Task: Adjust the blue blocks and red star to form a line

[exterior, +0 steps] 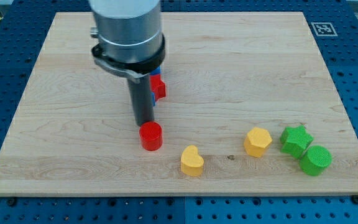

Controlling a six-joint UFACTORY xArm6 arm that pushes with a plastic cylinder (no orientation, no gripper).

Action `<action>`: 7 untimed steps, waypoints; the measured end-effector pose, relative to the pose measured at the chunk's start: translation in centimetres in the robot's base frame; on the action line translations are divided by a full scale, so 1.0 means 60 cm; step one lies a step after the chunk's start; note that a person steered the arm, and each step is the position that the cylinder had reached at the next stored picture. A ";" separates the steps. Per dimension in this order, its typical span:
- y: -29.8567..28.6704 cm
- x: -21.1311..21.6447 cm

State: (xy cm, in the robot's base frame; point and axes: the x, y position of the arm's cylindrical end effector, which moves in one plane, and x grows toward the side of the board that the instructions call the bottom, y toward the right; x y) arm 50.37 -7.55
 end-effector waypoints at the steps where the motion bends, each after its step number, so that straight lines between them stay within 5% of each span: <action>1: -0.069 -0.009; 3: -0.102 -0.146; 7: -0.049 -0.088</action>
State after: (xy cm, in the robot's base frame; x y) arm 45.07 -10.51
